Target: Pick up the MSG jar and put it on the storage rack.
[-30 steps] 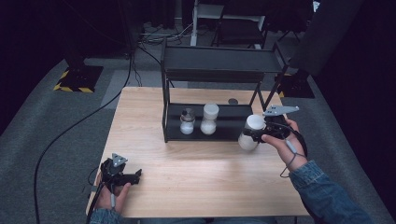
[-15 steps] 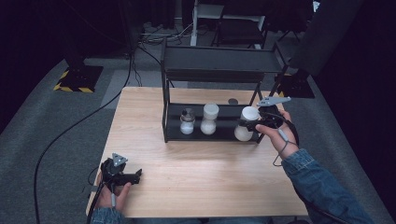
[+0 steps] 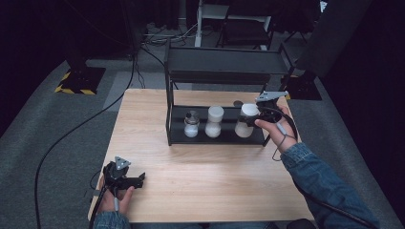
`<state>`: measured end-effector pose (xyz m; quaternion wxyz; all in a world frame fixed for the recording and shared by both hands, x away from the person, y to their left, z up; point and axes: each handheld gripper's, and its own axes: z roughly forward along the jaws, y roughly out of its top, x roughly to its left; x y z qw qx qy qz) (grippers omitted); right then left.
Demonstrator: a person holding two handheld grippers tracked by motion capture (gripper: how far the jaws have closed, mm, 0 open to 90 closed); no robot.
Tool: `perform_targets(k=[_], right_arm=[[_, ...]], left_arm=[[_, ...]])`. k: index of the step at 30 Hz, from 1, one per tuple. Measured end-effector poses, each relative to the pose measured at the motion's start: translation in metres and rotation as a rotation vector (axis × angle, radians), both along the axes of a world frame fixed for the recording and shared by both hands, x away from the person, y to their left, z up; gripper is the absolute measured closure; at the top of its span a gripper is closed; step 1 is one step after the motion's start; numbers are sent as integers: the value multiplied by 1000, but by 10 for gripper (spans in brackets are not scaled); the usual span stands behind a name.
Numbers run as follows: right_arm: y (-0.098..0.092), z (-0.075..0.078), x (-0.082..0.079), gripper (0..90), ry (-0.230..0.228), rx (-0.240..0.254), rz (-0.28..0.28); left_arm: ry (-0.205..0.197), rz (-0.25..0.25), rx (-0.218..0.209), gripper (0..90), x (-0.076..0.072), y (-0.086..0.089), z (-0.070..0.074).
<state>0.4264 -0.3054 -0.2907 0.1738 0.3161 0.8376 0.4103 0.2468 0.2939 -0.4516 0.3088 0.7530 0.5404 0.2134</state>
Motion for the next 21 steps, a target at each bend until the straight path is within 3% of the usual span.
perform_targets(k=[21], right_arm=[[19,-21,28,335,20,-22,7]], left_arm=[[1,-1,0,5,0,0,0]])
